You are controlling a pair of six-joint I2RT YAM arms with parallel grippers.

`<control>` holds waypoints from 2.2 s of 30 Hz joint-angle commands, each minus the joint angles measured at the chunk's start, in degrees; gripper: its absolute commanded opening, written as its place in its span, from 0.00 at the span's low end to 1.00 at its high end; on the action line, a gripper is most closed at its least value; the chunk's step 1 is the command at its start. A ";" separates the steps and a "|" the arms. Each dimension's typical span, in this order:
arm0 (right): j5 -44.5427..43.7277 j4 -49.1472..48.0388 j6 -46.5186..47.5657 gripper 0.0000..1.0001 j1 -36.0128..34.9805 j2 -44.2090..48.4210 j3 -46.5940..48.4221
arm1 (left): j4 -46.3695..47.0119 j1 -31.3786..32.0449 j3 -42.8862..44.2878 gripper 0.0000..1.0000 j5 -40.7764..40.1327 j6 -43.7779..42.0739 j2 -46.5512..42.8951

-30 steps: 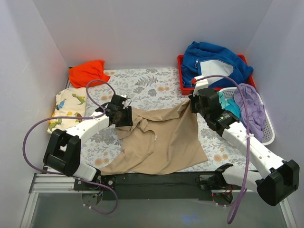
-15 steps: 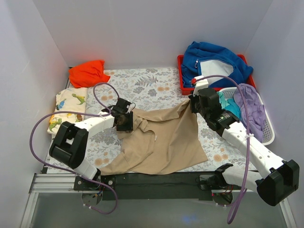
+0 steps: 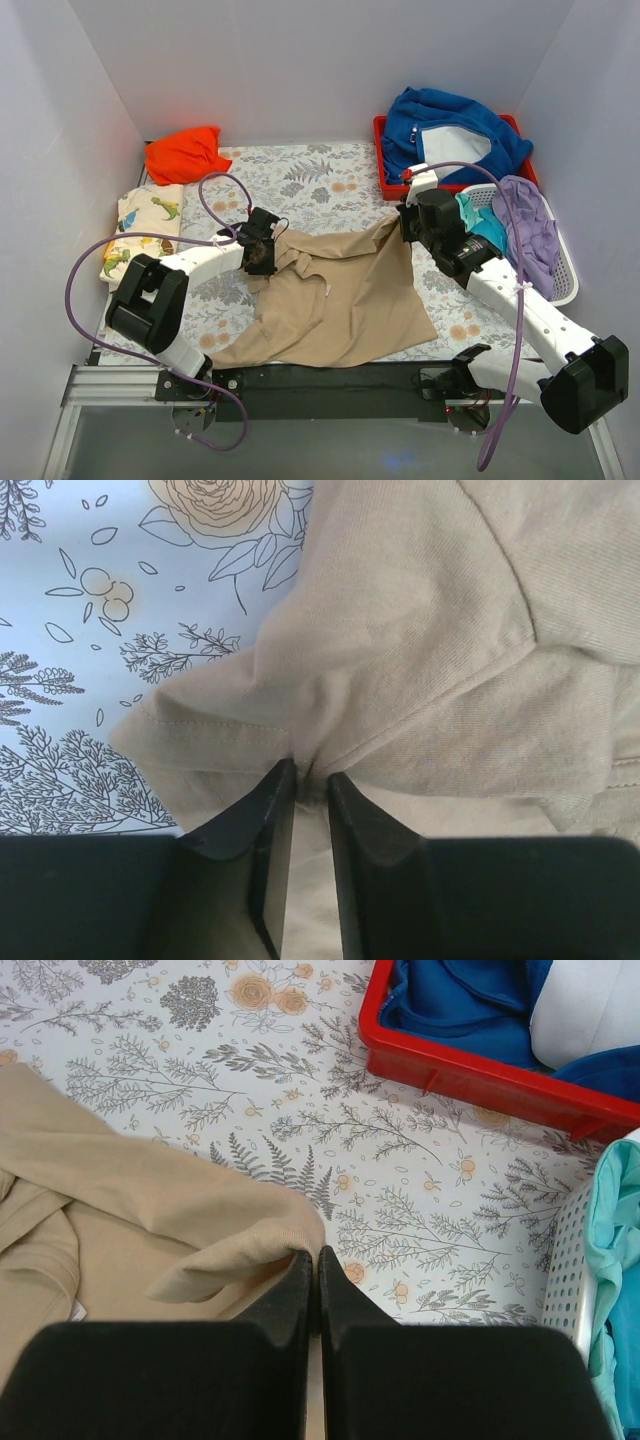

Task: Fold and stack the t-shirts
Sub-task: Flatten the tshirt out

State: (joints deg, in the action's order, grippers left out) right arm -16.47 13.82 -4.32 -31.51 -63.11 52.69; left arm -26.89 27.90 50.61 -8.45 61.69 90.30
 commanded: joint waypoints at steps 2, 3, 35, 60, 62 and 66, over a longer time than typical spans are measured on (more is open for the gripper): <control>0.03 -1.61 -0.34 0.01 0.31 1.32 -0.04 | -0.79 0.22 2.39 0.22 -2.54 -0.78 -2.50; 0.12 -1.61 -0.25 0.01 0.31 1.24 0.13 | -0.88 0.22 2.56 0.24 -2.36 -0.78 -2.50; 1.18 -1.43 -0.43 0.01 0.31 0.27 -0.13 | 0.62 0.22 4.14 0.03 0.01 -2.45 -7.51; 1.18 -0.65 0.53 0.01 0.39 2.81 0.92 | -2.10 0.22 8.70 0.00 -4.45 -3.68 -9.61; -0.14 0.50 1.24 0.01 0.48 4.48 1.89 | -7.17 0.22 15.35 0.00 -6.75 -3.95 -10.06; -3.21 5.14 4.04 0.01 0.48 10.10 4.70 | -11.34 0.22 22.67 0.00 -9.22 -4.65 -14.53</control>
State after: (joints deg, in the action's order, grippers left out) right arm -16.16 16.86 -3.16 -31.46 -58.46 52.86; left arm -34.46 27.94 66.43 -12.82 58.26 83.83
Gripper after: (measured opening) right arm 0.031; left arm 0.022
